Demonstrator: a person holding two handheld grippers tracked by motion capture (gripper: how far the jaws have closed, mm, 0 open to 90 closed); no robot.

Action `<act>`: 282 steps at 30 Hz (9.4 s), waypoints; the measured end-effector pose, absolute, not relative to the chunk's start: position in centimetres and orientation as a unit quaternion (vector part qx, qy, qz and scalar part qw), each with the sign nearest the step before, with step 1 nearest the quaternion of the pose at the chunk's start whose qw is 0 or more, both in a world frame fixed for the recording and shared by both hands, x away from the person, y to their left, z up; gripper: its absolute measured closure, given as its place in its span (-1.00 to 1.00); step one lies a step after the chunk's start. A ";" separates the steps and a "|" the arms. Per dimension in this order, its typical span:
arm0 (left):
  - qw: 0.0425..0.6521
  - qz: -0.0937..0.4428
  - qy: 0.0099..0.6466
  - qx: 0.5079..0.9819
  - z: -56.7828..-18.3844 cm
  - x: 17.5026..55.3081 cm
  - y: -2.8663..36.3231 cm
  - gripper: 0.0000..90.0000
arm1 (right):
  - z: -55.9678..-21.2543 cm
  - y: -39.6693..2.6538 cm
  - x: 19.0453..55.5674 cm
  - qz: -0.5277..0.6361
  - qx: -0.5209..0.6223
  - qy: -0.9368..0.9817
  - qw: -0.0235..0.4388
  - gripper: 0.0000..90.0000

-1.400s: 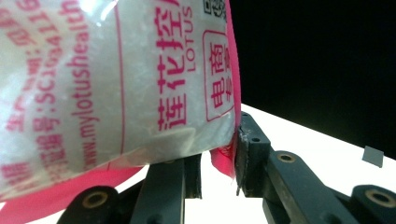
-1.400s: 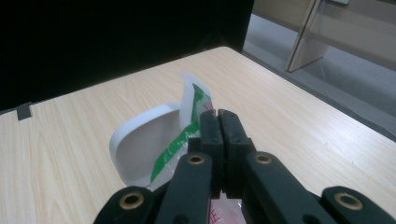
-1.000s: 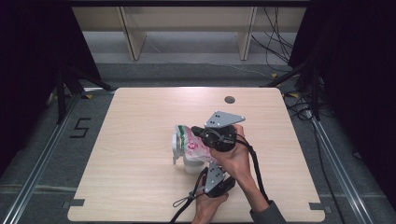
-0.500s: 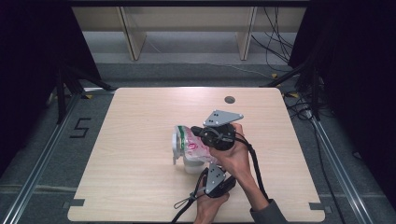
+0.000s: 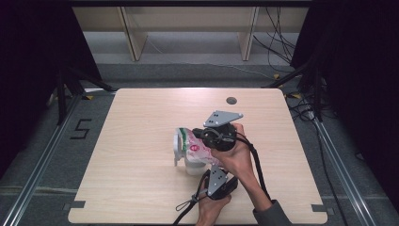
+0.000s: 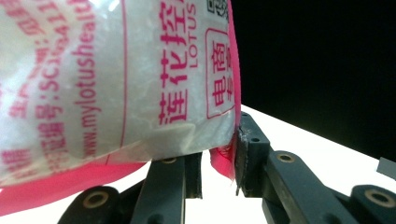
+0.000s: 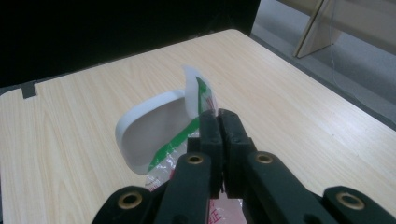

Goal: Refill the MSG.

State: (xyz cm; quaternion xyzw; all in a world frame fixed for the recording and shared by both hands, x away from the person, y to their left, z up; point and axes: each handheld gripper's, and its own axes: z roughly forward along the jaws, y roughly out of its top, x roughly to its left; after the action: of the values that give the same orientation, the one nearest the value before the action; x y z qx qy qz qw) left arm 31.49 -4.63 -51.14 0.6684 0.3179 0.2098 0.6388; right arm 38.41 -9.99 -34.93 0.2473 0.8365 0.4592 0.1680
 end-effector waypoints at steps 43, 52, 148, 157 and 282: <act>0.643 0.210 0.322 0.662 -51.2 31.4 -4.7 0.66 | -35.8 -9.6 39.2 0.420 0.237 0.860 0.168 1.00; 0.652 0.207 0.319 0.656 -50.7 31.7 -4.7 0.66 | -35.2 -9.6 38.9 0.436 0.234 0.848 0.189 1.00; 0.665 0.188 0.320 0.648 -50.0 32.7 -4.7 0.66 | -34.4 -9.6 38.8 0.453 0.242 0.835 0.198 1.00; 0.668 0.191 0.318 0.646 -49.7 32.8 -4.9 0.66 | -34.2 -9.6 38.9 0.454 0.234 0.837 0.197 1.00; 0.615 0.189 0.306 0.701 -50.2 31.9 -4.1 0.10 | -32.2 -17.1 36.3 0.544 0.256 0.773 0.205 1.00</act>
State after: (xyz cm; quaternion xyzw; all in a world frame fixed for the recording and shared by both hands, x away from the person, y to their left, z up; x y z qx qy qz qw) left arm 31.90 -4.10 -50.22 0.7013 0.3063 0.1886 0.6155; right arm 36.28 -17.06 -32.19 0.2556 0.7727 0.5435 0.2053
